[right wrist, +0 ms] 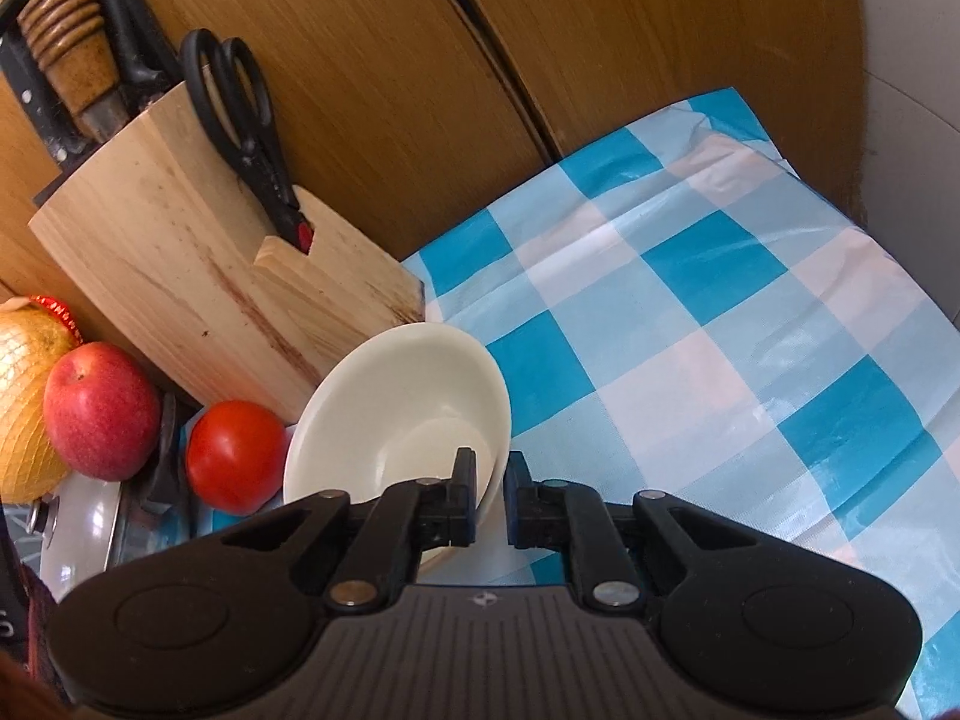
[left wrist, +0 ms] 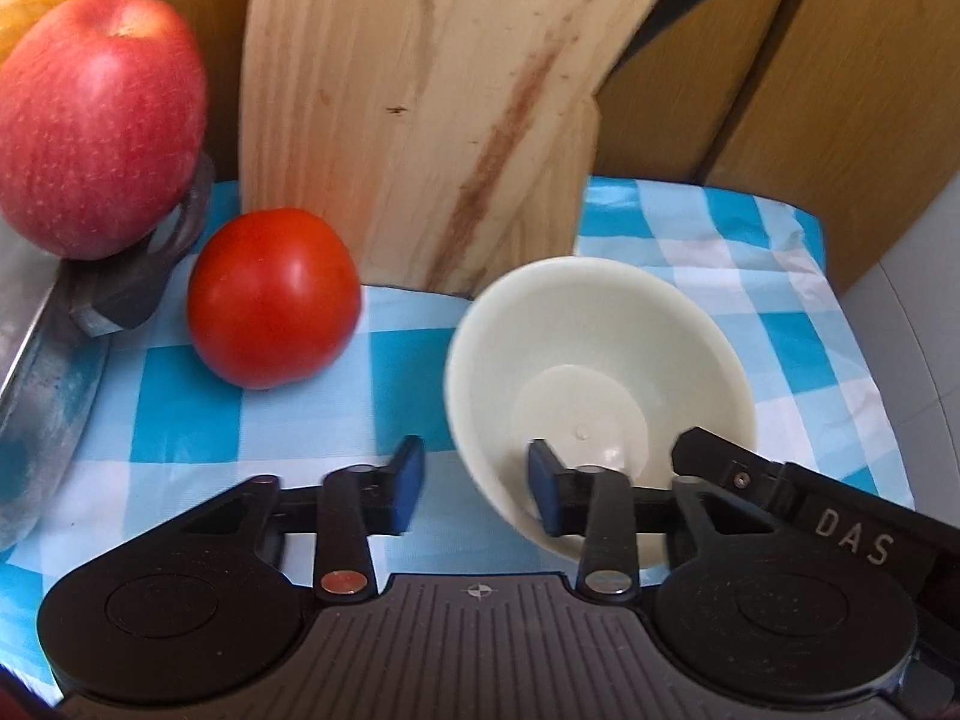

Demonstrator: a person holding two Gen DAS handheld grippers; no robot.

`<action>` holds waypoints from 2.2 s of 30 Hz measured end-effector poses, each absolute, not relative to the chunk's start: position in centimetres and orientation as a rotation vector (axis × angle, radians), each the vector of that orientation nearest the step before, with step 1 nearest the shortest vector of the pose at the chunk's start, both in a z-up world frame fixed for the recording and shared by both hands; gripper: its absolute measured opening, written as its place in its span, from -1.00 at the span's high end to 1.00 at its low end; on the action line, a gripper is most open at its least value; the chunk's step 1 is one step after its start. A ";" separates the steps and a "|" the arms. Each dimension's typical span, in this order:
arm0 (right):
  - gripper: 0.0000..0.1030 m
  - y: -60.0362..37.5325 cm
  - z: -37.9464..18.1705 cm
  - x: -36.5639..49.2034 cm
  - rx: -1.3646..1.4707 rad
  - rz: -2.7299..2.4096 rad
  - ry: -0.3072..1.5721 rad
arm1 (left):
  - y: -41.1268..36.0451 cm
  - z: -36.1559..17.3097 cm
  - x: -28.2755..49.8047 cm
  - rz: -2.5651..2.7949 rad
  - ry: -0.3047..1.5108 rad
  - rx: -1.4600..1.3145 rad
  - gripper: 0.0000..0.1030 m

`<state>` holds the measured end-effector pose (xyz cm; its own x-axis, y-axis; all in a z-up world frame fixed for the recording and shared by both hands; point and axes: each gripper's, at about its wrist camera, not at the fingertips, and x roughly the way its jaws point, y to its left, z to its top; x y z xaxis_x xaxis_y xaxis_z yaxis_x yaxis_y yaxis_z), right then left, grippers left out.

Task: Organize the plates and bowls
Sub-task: 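Move both grippers to the cream bowl by the knife block and grasp its rim, then lift the cream bowl with both grippers and carry it toward the bowl stack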

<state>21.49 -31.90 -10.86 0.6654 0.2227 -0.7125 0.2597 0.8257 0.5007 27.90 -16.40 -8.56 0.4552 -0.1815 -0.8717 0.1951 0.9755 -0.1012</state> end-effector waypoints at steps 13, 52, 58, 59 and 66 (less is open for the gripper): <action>0.81 -31.4 -7.5 19.0 0.618 0.008 0.803 | -15.9 -5.4 24.8 -0.247 0.996 0.054 0.36; 0.80 -23.2 0.8 1.4 0.524 0.166 0.617 | -6.7 4.0 5.3 -0.286 0.762 -0.041 0.17; 0.80 -22.2 0.6 0.4 0.511 0.188 0.625 | -5.8 3.8 3.5 -0.277 0.750 -0.057 0.16; 0.80 -22.2 0.6 0.2 0.510 0.191 0.626 | -5.6 3.8 3.3 -0.276 0.748 -0.059 0.16; 0.80 -21.6 0.5 -0.9 0.498 0.206 0.631 | -5.0 3.8 1.8 -0.265 0.734 -0.064 0.15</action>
